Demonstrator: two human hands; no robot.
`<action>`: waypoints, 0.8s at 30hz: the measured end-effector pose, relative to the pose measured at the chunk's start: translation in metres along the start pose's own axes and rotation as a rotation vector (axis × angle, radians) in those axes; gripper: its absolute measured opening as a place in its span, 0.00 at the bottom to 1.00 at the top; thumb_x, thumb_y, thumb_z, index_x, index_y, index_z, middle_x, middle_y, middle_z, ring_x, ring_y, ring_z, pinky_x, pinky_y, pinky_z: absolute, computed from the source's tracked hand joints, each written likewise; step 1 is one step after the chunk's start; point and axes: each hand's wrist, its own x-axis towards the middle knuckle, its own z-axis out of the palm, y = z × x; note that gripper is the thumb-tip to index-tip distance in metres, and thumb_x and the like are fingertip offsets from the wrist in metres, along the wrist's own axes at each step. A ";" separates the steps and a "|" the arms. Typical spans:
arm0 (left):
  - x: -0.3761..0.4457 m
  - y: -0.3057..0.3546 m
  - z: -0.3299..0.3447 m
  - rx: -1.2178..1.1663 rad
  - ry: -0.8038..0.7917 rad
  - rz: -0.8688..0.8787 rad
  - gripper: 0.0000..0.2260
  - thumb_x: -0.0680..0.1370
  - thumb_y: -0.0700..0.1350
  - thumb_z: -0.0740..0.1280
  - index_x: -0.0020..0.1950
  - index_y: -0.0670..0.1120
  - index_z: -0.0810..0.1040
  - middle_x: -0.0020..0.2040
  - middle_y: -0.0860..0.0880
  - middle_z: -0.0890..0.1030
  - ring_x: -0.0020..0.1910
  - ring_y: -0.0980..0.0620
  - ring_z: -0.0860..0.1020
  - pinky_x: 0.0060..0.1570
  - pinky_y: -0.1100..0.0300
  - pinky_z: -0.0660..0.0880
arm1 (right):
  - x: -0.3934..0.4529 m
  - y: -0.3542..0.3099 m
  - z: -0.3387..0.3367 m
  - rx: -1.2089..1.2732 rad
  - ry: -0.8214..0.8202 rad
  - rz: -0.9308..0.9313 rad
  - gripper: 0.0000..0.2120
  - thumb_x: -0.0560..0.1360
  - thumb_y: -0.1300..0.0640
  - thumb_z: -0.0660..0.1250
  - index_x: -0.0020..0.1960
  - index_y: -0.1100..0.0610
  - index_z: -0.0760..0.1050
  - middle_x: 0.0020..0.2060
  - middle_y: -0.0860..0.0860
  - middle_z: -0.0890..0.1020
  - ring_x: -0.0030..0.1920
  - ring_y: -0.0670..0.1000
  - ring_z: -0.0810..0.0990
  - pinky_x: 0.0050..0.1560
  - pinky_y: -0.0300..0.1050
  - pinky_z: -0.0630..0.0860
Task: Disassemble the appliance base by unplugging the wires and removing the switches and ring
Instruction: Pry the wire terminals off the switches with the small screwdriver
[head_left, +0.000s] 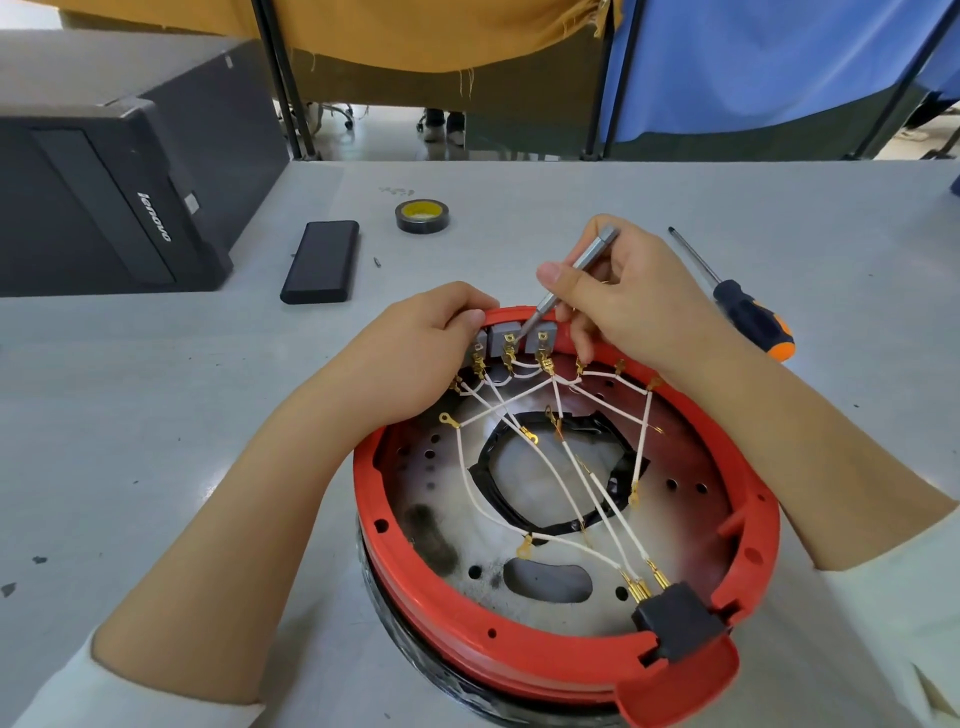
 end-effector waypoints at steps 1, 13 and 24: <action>0.000 0.000 0.000 0.002 0.001 -0.001 0.11 0.82 0.50 0.54 0.59 0.59 0.74 0.46 0.63 0.75 0.40 0.64 0.72 0.37 0.67 0.65 | -0.001 0.000 0.000 0.013 -0.002 -0.008 0.12 0.78 0.53 0.65 0.39 0.53 0.66 0.31 0.56 0.81 0.22 0.55 0.77 0.28 0.39 0.73; 0.001 -0.001 0.001 0.007 0.014 -0.002 0.11 0.82 0.50 0.55 0.58 0.59 0.74 0.37 0.60 0.74 0.33 0.64 0.72 0.33 0.66 0.64 | -0.011 -0.010 0.001 -0.096 -0.055 -0.047 0.08 0.77 0.55 0.66 0.42 0.52 0.68 0.27 0.47 0.79 0.24 0.48 0.79 0.32 0.37 0.77; -0.001 0.001 0.001 0.022 -0.001 0.009 0.12 0.83 0.49 0.54 0.61 0.57 0.74 0.49 0.55 0.78 0.45 0.62 0.74 0.39 0.68 0.66 | -0.005 -0.008 -0.001 0.036 -0.117 0.043 0.09 0.79 0.60 0.63 0.41 0.54 0.66 0.24 0.49 0.75 0.21 0.43 0.68 0.23 0.32 0.65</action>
